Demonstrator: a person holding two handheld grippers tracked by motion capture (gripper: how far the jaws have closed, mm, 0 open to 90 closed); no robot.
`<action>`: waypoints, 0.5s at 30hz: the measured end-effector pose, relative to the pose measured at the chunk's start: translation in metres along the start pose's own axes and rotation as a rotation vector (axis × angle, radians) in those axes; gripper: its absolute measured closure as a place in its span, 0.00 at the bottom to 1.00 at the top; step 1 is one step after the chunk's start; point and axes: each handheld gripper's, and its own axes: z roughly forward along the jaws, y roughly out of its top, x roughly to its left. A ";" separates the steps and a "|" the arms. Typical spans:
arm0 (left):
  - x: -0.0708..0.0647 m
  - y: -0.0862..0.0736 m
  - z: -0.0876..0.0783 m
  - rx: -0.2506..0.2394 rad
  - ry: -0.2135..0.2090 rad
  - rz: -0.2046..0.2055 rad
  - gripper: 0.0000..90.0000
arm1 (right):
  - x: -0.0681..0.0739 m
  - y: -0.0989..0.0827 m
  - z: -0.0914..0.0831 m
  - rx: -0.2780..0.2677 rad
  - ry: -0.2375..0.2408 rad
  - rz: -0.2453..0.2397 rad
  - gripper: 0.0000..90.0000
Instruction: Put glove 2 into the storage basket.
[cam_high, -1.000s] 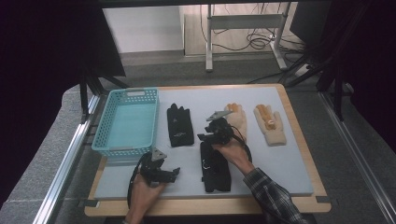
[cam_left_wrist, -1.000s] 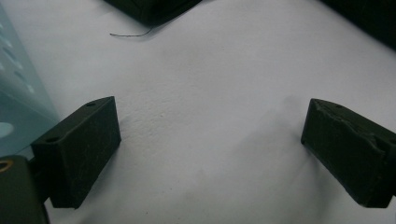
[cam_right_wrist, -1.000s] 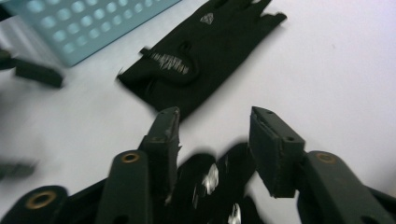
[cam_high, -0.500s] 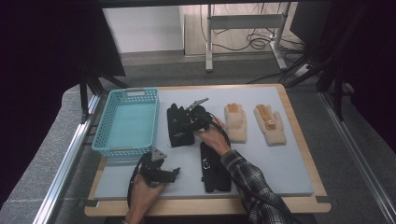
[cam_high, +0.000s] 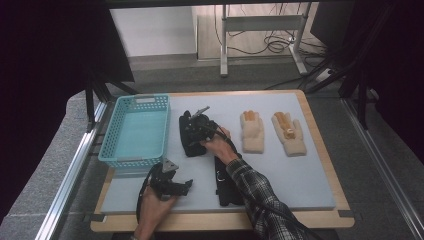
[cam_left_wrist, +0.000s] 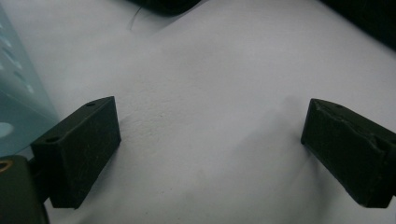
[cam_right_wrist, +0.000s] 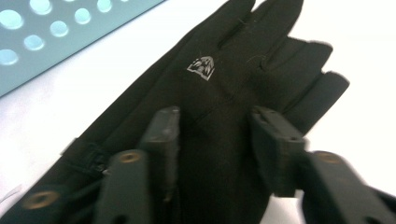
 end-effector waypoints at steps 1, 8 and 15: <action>0.000 0.000 0.000 0.000 0.000 0.000 0.05 | 0.002 0.000 -0.001 0.003 -0.011 -0.010 0.69; 0.000 0.000 0.000 0.000 0.000 0.000 0.05 | 0.007 0.003 -0.006 0.021 -0.050 -0.047 0.86; 0.000 0.000 0.000 0.000 -0.001 -0.001 0.05 | 0.001 0.004 -0.022 -0.015 -0.014 -0.006 0.86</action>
